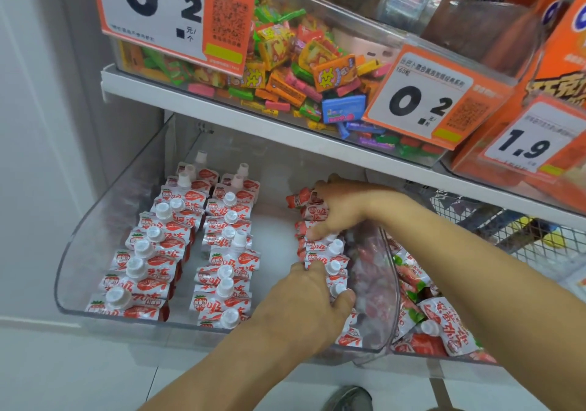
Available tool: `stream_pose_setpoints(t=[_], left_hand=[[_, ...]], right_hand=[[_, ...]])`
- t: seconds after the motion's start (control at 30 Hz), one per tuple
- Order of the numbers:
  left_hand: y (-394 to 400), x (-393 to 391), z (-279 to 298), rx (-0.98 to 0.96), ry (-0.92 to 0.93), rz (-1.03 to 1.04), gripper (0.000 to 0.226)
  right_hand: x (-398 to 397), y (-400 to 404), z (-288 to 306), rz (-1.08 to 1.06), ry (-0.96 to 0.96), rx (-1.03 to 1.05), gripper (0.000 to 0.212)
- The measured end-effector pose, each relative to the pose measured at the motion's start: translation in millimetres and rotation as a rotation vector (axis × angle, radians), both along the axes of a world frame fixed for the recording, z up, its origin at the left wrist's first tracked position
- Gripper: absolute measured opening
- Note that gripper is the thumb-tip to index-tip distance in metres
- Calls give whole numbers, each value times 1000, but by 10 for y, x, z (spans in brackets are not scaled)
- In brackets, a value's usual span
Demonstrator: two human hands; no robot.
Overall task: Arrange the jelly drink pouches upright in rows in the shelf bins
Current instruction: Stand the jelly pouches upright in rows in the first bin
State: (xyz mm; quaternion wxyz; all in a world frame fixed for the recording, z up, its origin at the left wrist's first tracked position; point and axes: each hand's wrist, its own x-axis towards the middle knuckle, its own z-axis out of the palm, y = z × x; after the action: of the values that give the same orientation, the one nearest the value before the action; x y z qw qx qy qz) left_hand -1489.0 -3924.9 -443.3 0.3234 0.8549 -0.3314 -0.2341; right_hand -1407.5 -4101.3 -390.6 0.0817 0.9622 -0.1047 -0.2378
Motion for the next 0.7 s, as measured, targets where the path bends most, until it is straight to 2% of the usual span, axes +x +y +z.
stream_pose_setpoints(t=[0.1,0.27,0.43,0.5,0.6,0.67,0.7], left_hand=[[16,-5,5,-9,6,0,57],[41,-8,17,-22,16,4,56],[49,-13,20,-7,4,-2,58],[43,-2,21,-15,6,-1,58],[14,19,12,-18,6,0,55],[-4,25,11,-4,4,7,56],[-12,24,16,3,5,9,57]], right_hand=[[49,-7,-5,-41,110,-1,87],[144,39,133,33,14,20,72],[293,25,130,-29,41,17,32],[336,45,78,-78,26,26,35],[289,48,38,12,-178,-7,45],[251,12,-24,161,-330,-39,37],[249,-16,-57,230,-328,-18,31]])
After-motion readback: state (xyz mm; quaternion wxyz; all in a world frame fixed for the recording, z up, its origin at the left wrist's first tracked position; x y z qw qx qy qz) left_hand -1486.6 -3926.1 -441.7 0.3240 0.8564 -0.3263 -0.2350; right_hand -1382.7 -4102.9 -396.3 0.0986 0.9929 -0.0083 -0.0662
